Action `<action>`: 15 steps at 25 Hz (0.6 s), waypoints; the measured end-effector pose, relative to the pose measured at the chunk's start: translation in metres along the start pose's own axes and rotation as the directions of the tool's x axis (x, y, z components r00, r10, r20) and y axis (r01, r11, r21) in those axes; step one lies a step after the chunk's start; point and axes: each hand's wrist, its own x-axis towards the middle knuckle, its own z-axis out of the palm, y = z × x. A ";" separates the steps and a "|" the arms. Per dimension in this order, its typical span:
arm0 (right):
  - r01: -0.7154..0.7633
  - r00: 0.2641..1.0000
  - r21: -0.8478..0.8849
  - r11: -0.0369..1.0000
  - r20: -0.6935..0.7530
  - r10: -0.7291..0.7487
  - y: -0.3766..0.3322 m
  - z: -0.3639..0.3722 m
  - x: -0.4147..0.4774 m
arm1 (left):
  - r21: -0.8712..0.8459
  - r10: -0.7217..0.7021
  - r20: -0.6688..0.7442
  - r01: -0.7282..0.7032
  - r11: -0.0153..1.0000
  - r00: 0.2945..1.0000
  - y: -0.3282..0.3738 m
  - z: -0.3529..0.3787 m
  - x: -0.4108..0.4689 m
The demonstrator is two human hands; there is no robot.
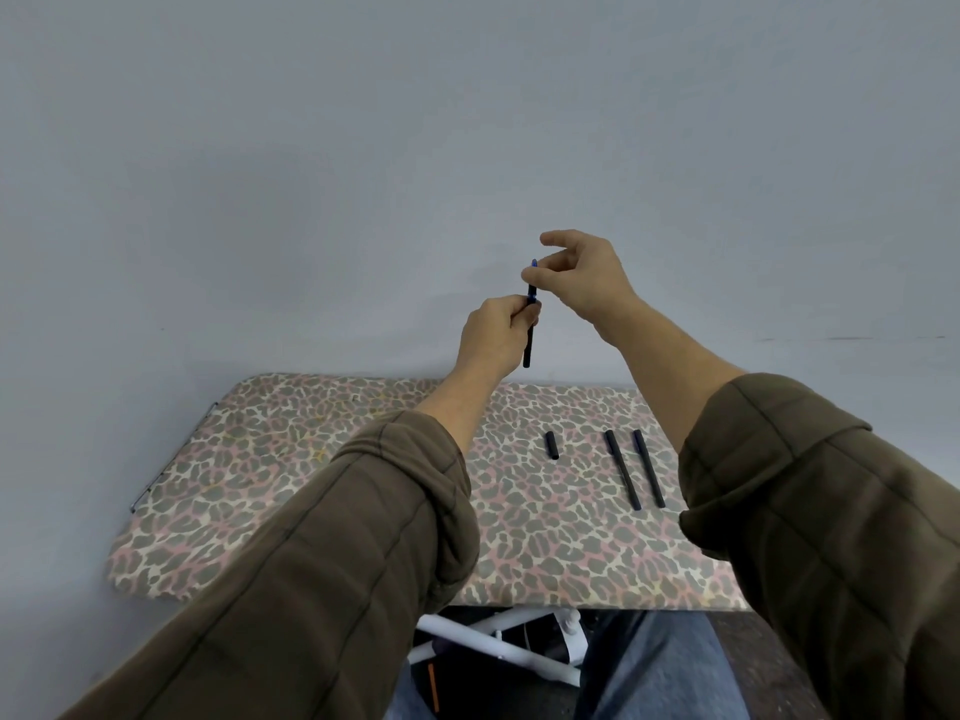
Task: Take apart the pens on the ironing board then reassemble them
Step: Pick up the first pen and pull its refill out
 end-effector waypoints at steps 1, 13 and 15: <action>0.003 1.000 -0.012 1.000 -0.010 -0.003 0.000 0.000 0.000 | 0.000 0.001 0.002 -0.001 1.000 1.000 0.000 0.000 0.000; 0.005 1.000 -0.051 0.999 0.011 -0.005 0.000 0.000 0.000 | 0.014 0.011 0.001 -0.011 1.000 1.000 -0.001 -0.002 -0.003; -0.005 0.999 -0.031 1.000 0.049 0.006 0.000 -0.001 0.001 | 0.010 0.009 0.000 -0.009 1.000 1.000 -0.002 -0.003 -0.003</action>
